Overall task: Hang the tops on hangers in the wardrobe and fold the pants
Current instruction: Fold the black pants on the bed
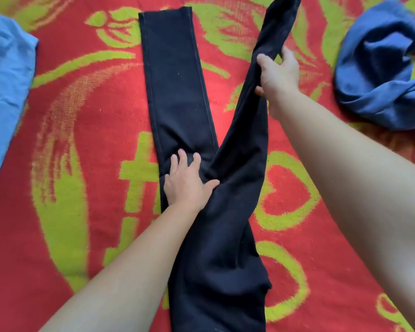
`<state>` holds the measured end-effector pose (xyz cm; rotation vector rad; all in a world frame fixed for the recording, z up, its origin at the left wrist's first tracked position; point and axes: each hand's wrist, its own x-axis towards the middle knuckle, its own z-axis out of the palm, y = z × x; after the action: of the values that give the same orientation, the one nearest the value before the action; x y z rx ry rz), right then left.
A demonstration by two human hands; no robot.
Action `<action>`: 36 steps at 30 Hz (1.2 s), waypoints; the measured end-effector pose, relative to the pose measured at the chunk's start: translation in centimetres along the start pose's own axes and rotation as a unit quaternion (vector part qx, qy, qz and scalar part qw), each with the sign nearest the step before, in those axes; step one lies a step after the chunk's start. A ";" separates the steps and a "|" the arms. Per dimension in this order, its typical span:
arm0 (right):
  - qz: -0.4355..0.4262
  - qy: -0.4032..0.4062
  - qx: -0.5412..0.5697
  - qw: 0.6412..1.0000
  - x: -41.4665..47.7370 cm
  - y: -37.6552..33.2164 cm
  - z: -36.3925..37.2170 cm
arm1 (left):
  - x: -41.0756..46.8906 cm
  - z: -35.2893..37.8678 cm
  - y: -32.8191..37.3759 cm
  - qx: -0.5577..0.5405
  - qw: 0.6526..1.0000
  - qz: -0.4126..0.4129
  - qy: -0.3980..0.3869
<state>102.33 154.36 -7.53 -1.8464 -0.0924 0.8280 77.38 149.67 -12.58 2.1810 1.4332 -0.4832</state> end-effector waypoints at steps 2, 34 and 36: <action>0.033 0.000 0.020 0.999 -0.2 -0.8 0.9 | -0.7 -0.5 -0.1 -0.090 0.994 0.016 0.052; -0.225 -0.029 -0.493 0.840 0.8 1.2 12.5 | 5.4 -3.8 -9.9 -0.564 0.822 -0.074 -0.019; -0.313 0.011 -0.482 0.818 -0.1 1.1 13.6 | 5.2 -3.4 -10.1 -0.548 0.834 -0.054 -0.030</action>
<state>94.06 164.64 -11.17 -2.5003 -1.2365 0.2591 70.15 158.89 -14.57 1.1369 1.2971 0.2339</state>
